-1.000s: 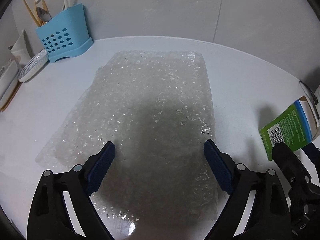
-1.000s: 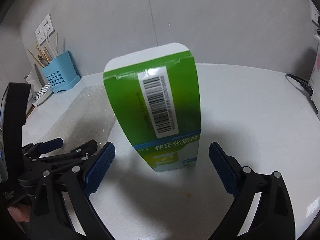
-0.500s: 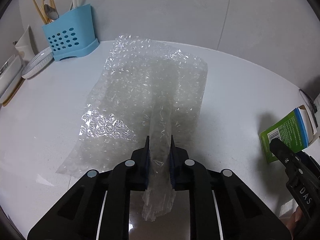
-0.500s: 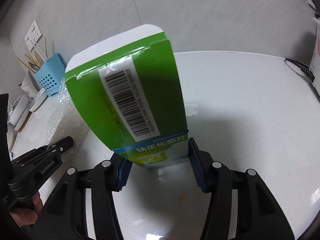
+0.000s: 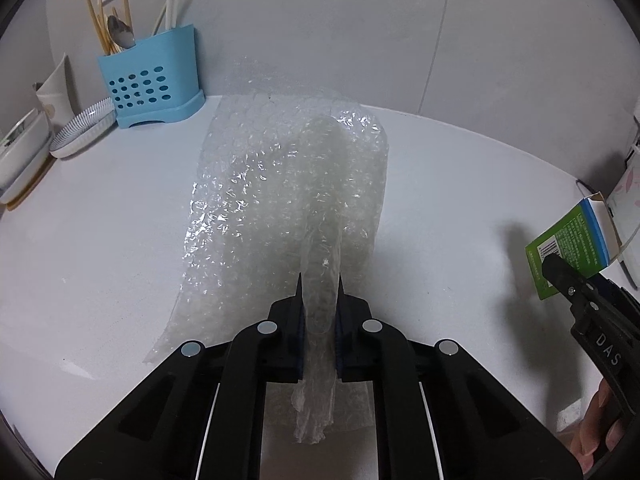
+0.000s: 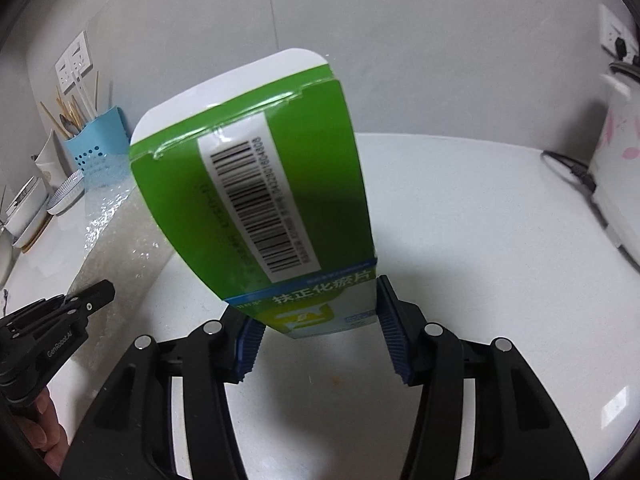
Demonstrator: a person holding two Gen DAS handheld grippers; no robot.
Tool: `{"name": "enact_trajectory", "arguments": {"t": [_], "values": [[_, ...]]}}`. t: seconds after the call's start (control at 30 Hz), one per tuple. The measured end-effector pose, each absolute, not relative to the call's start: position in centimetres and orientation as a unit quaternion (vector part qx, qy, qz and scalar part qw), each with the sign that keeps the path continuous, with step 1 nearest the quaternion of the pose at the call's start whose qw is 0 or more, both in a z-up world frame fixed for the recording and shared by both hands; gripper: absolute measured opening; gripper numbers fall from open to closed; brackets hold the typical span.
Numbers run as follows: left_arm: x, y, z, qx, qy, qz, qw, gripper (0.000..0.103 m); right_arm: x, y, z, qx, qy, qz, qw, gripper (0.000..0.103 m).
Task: Collect trash
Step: 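Lift the bubble wrap and green box and carry both down over the wastebasket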
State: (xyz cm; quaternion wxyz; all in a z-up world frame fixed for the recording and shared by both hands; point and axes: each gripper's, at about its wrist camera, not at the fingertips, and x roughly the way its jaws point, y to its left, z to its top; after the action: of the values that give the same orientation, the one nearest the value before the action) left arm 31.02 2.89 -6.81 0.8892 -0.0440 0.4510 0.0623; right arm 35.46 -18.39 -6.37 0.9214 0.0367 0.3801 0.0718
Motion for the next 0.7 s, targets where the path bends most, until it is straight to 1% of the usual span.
{"name": "enact_trajectory", "arguments": {"t": [0.17,0.27,0.7], "values": [[29.9,2.4,-5.4,-0.043,0.442,0.057,0.894,0.009,33.8,-19.2,-4.7,0.041,0.374,0.071,0.924,0.05],[29.0,1.6,-4.8,-0.048,0.416,0.075,0.905,0.009,32.0,-19.5,-3.8,0.039,0.367,0.068,0.927,0.05],[22.0,-0.1,-3.1,-0.075,0.409,0.042,0.909,0.009,24.5,-20.9,-2.2,0.04,0.358,0.063,0.931,0.05]]}}
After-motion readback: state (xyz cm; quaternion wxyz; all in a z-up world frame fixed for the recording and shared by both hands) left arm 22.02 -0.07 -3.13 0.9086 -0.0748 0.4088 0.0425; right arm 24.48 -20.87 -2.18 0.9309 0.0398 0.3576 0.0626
